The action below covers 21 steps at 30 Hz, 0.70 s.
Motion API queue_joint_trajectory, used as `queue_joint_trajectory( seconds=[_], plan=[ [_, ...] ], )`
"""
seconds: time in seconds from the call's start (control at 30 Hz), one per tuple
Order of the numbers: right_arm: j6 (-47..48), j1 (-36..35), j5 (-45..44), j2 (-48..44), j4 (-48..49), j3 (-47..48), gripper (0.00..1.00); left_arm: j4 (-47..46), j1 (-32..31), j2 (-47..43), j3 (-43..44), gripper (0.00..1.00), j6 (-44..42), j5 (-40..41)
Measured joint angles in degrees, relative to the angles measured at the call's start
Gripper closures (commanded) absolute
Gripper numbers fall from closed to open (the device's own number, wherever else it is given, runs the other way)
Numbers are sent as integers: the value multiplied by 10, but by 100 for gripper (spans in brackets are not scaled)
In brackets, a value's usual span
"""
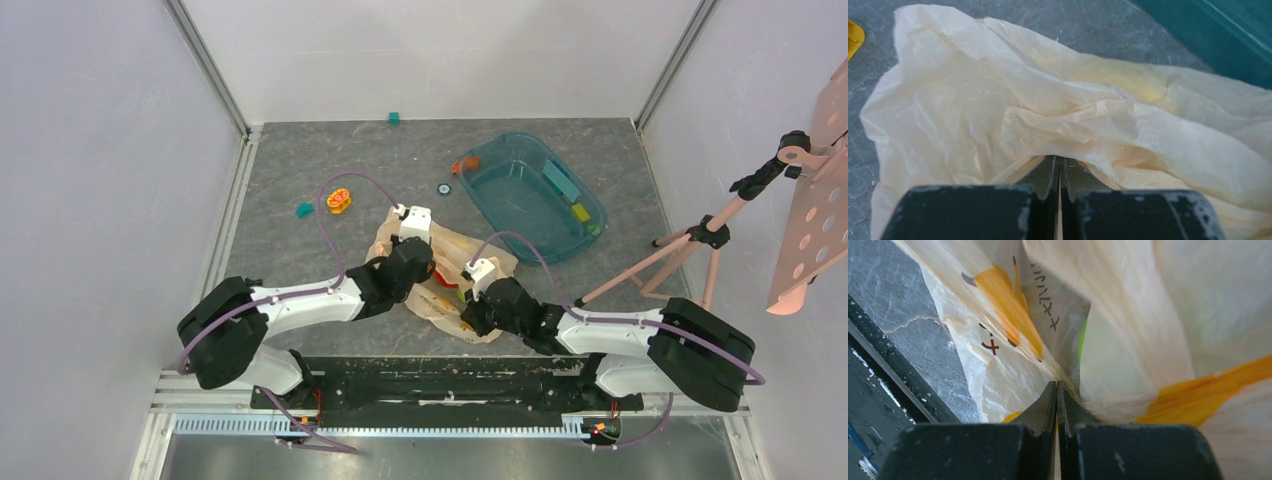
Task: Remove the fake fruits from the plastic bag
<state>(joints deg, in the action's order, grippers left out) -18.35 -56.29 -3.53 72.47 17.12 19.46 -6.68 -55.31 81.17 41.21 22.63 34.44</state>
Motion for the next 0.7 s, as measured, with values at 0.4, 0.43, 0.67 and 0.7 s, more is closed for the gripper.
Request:
queue_joint_trajectory(
  seconds=[0.4,0.43,0.67,0.7],
  plan=[
    [2,-23,17,2,2,-15,99,-48,73,27,19,98,-16,-7],
    [5,-28,23,5,3,-15,99,-49,75,27,19,98,-16,-11],
    [42,-85,80,22,15,-7,99,-74,66,10,-28,98,-14,-70],
    [47,-93,91,23,14,-7,99,-71,58,-5,-47,98,-13,-77]
  ],
)
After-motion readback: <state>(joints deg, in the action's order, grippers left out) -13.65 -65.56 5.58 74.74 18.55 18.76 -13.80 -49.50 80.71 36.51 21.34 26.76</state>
